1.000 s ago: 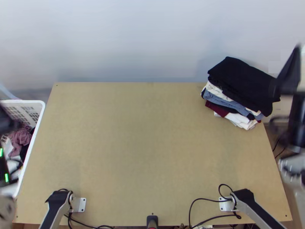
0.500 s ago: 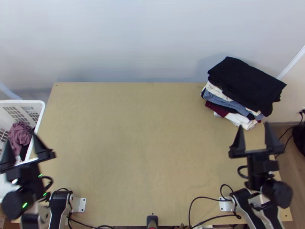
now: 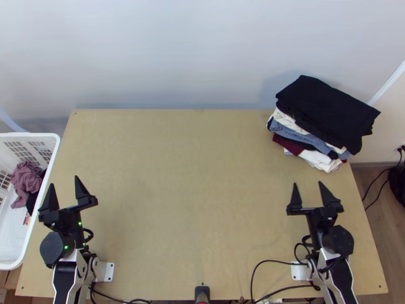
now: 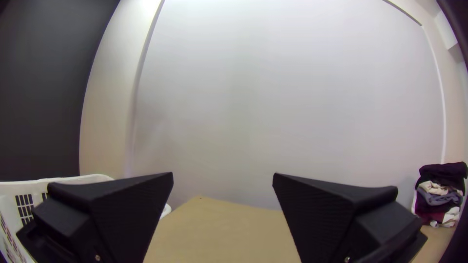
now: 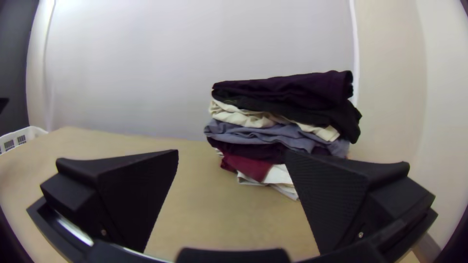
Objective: Fold the t-shirt
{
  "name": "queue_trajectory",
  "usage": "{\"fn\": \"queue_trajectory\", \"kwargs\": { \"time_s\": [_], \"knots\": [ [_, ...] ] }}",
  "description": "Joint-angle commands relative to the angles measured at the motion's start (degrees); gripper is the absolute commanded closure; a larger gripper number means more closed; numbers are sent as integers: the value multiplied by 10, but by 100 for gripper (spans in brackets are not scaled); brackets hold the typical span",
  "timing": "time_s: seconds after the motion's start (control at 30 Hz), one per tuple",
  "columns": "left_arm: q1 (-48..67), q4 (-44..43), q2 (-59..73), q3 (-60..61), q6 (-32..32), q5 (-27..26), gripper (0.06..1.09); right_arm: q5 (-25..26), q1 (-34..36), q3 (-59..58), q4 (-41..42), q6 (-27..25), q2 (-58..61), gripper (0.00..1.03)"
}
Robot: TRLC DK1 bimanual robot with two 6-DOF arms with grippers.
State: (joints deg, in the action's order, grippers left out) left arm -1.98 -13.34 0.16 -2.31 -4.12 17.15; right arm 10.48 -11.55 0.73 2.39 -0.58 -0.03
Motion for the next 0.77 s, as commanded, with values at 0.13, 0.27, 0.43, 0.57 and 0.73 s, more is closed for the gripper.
{"fn": "queue_trajectory", "kwargs": {
  "time_s": [0.13,0.27,0.43,0.57,0.73],
  "knots": [
    [-7,101,1,25,44,-4,9,1,21,-6,-7,14,-1,4],
    [-7,101,-1,25,47,-6,9,2,21,-6,-7,14,-1,4],
    [-7,100,-2,25,47,-8,9,1,21,-6,-7,14,-1,4],
    [-7,101,-2,25,47,-8,9,1,21,-6,-7,14,-1,4],
    [-7,101,-2,25,47,-8,9,1,21,-6,-7,14,-1,4]
  ]
}}
